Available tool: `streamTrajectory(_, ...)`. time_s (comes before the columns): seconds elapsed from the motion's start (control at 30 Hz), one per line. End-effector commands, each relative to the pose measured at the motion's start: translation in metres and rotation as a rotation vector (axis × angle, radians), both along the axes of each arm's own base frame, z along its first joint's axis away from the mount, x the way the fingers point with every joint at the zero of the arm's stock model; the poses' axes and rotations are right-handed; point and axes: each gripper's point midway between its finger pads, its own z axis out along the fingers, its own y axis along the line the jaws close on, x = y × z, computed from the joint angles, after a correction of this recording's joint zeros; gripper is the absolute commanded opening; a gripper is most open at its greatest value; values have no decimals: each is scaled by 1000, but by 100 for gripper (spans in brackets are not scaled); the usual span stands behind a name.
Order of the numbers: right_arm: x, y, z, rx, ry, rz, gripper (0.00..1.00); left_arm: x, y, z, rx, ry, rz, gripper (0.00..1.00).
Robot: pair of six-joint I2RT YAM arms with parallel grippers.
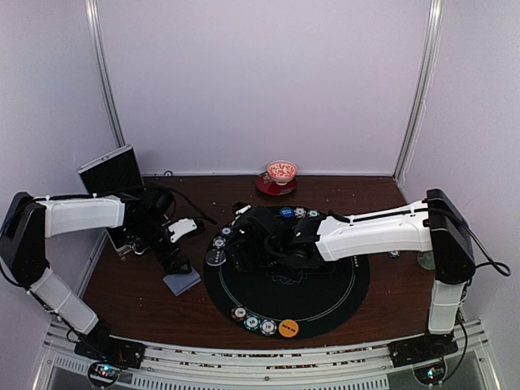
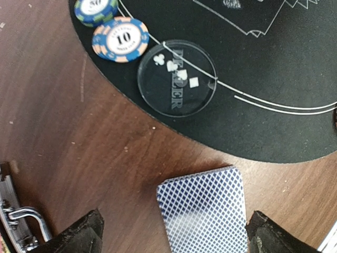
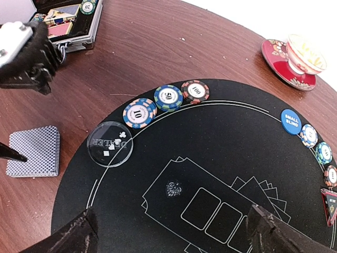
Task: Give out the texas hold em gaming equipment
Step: Move the poker card to the center of the board.
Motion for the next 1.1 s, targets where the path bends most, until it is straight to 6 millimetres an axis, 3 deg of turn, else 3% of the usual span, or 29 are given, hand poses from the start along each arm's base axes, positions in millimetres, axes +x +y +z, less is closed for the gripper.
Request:
streamTrajectory(0.0,7,-6,7,4,-29,-29,100,-4,-1,-3,9,49,27,98)
streamTrajectory(0.57,19,-1,2,-29,-31,-39,100,-8,1,-28,102,98,42,98)
streamTrajectory(0.83,20,6,3,-23,-39,-2,100,-8,-1,-16,82,72,30,98)
streamTrajectory(1.07,18,11,5,-39,-41,23,100,-11,-1,-18,91,94,26,98)
